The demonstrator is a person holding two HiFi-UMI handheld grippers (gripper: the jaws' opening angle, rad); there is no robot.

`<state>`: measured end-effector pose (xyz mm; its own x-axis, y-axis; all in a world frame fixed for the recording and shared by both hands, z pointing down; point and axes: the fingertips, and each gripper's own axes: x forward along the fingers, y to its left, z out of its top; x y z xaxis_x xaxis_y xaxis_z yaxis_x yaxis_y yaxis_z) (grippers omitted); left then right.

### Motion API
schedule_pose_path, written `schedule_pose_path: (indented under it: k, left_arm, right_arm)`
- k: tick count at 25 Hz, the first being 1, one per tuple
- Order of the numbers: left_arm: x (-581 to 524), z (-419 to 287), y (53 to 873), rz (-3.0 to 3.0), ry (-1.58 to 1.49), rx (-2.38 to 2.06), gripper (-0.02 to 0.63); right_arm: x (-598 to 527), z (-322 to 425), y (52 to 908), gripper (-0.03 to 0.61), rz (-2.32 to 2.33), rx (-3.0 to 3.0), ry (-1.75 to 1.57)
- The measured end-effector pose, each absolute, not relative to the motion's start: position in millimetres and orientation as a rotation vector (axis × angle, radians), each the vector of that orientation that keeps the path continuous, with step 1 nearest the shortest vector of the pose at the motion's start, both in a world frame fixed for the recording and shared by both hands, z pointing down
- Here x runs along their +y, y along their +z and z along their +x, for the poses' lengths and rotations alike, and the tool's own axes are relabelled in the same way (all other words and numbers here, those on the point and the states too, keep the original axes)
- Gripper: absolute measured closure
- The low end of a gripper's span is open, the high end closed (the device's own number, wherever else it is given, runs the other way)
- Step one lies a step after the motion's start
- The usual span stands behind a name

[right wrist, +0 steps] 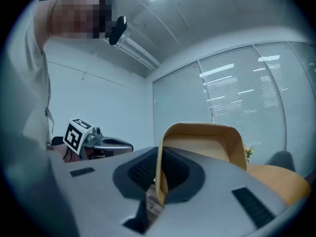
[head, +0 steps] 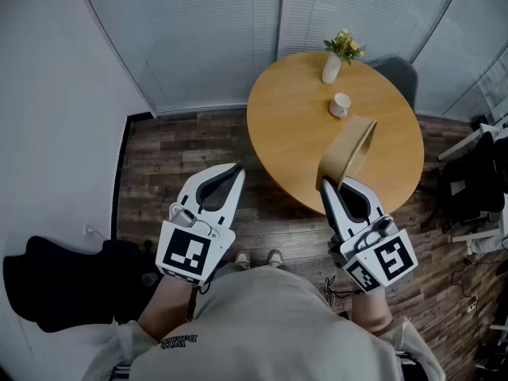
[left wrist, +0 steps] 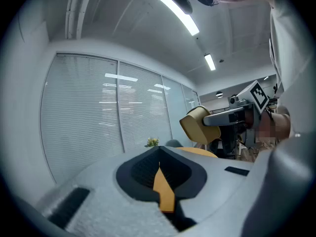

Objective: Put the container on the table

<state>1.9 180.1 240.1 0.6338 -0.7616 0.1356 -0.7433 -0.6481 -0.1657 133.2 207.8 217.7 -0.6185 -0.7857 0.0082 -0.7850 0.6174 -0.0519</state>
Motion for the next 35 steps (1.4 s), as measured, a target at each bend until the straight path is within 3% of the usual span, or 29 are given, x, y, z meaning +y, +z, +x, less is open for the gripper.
schedule_pose_path:
  k: [35]
  left_arm:
    - [193.8,61.1,259.2,-2.738,-0.373,1.3,0.592]
  right_arm:
    - [206.1,185.8,226.3,0.546,-1.283,2.835,-0.053]
